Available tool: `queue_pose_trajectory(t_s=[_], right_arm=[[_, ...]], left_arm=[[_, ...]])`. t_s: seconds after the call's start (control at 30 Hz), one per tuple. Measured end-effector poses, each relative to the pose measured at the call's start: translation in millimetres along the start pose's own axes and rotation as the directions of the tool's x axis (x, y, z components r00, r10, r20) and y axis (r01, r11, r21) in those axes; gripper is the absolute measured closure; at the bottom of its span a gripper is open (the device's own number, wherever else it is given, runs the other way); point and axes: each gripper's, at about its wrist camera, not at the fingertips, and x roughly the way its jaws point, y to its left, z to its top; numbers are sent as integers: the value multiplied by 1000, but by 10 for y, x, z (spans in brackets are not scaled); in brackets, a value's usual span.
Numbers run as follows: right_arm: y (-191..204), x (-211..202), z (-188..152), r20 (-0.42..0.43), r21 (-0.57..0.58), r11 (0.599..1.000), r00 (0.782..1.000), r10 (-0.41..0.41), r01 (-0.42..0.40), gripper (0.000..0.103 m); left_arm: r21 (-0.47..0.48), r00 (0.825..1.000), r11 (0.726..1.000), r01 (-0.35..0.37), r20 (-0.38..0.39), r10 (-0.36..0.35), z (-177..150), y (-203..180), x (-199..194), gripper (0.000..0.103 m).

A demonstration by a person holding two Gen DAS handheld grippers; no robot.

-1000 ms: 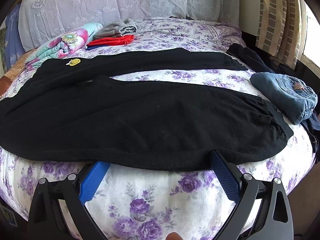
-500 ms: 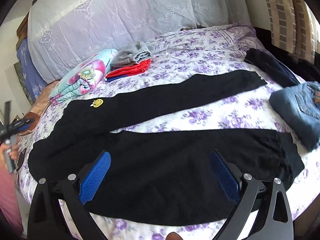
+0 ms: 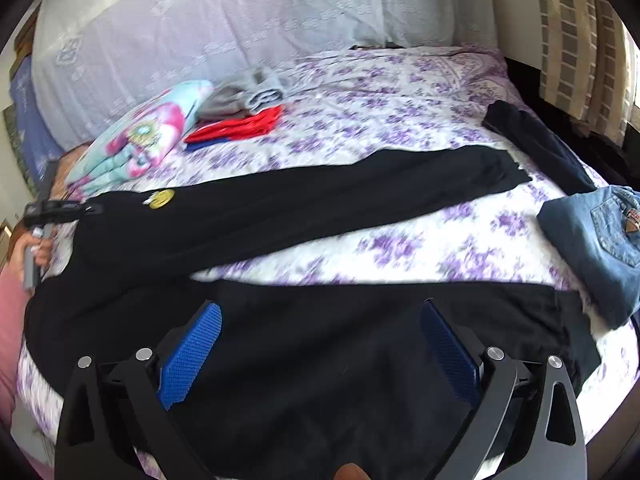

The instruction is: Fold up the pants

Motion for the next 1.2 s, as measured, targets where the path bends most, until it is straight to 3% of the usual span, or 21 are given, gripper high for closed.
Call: queue_pose_trajectory(t_s=[0.1,0.17,0.23,0.4,0.5,0.53,0.57,0.6,0.67,0.73,0.77,0.8,0.83,0.9,0.97,1.0,1.03,1.1,1.13,1.2], right_arm=[[-227,112,309,52,50,998,998,-33,31,3],[-463,245,549,73,113,993,996,-52,44,3],[-723,446,757,55,184,980,995,-86,74,3],[-1718,1328,1090,-175,419,868,962,-211,267,3],[-2095,1799,1090,-273,476,826,944,-188,302,6],[-2100,1860,1113,-276,451,830,936,-220,329,20],[-2023,1908,1204,-264,367,845,915,-305,388,40],[-1916,1943,1317,-236,277,876,912,-336,395,78],[-1755,1913,1550,-183,195,904,920,-346,379,83],[-1681,1749,1792,-60,176,919,935,-349,354,83],[-1655,1625,1939,38,163,922,932,-361,351,86],[-1666,1546,2013,104,158,912,912,-396,378,95],[-1726,1521,2083,146,164,896,888,-435,412,95],[-1976,1646,2096,99,216,888,895,-434,406,94],[-2169,1898,1957,-22,242,877,906,-422,414,93],[-2212,1979,1836,-77,248,882,916,-394,401,88],[-2241,2052,1765,-127,256,881,917,-378,398,61],[-2337,2048,1609,-190,331,849,910,-368,412,31],[-2419,1958,1557,-193,398,817,909,-370,417,30],[-2470,1828,1544,-166,471,797,925,-340,378,30]], left_arm=[[-81,992,992,-97,70,103,70,273,-72,80],[-122,995,988,-89,31,94,40,467,-4,76],[-128,994,986,-104,2,105,13,497,113,61],[-121,988,981,-151,7,153,6,462,170,49],[-115,986,980,-162,6,164,-8,449,184,48],[-112,985,979,-169,6,170,-10,435,197,47],[-108,984,978,-176,7,177,-4,417,211,47],[-104,983,978,-180,8,182,-14,428,207,48],[-100,980,976,-192,29,196,14,380,189,51],[-113,977,974,-197,55,204,63,353,175,53],[-127,978,974,-189,69,199,80,361,156,53],[-135,977,973,-187,73,198,85,370,156,53],[-137,976,971,-196,71,207,92,373,177,53],[-122,972,968,-220,53,228,86,364,292,53],[-104,968,964,-243,35,248,66,356,377,51],[-98,966,963,-250,38,254,70,340,369,51],[-96,965,963,-253,42,258,82,327,336,51],[-106,965,962,-253,42,258,90,332,292,46],[-111,963,959,-259,42,265,89,344,281,41],[-113,962,958,-263,38,269,69,375,293,38]])
